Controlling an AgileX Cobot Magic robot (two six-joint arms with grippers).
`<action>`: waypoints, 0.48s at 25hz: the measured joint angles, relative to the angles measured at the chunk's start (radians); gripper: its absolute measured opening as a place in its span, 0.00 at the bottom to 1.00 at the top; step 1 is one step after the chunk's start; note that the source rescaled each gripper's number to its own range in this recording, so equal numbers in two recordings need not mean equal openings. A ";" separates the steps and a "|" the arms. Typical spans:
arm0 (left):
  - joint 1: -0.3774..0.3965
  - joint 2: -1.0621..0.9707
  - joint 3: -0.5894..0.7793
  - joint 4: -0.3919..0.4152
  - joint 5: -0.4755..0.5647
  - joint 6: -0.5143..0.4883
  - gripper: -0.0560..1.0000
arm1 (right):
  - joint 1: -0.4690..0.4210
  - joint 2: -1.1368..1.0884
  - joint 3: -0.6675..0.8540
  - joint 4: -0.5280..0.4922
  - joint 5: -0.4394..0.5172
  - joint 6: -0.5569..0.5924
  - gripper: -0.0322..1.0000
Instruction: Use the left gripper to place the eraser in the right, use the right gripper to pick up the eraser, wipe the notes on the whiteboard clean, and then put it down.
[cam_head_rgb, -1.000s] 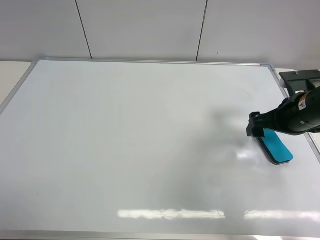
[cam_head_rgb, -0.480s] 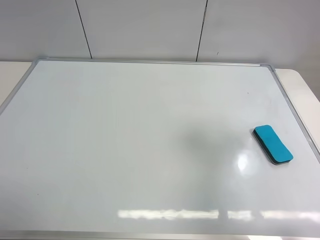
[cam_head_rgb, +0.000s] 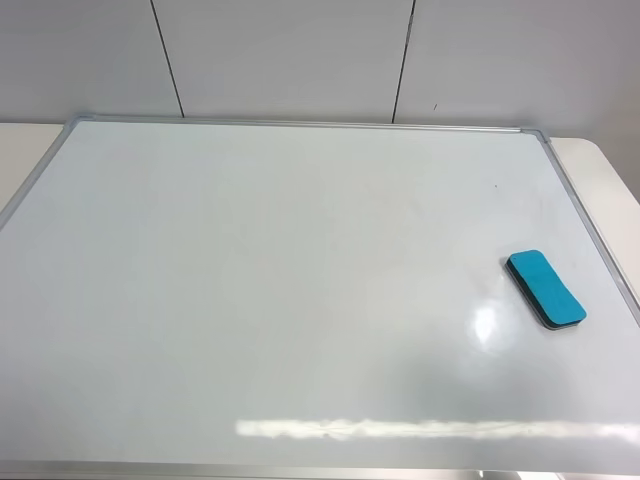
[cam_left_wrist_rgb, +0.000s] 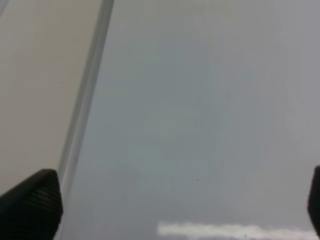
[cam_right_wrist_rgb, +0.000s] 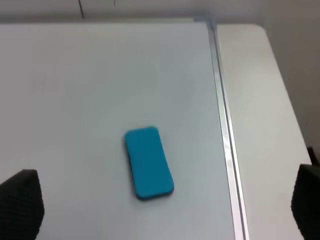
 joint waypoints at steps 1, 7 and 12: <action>0.000 0.000 0.000 0.000 0.001 0.000 1.00 | -0.012 -0.002 0.000 0.009 0.026 -0.023 1.00; 0.000 0.000 0.000 0.001 0.001 0.000 1.00 | -0.075 -0.003 0.050 0.038 0.049 -0.086 1.00; 0.000 0.000 0.000 0.000 0.001 0.000 1.00 | -0.078 -0.003 0.052 0.041 0.040 -0.093 1.00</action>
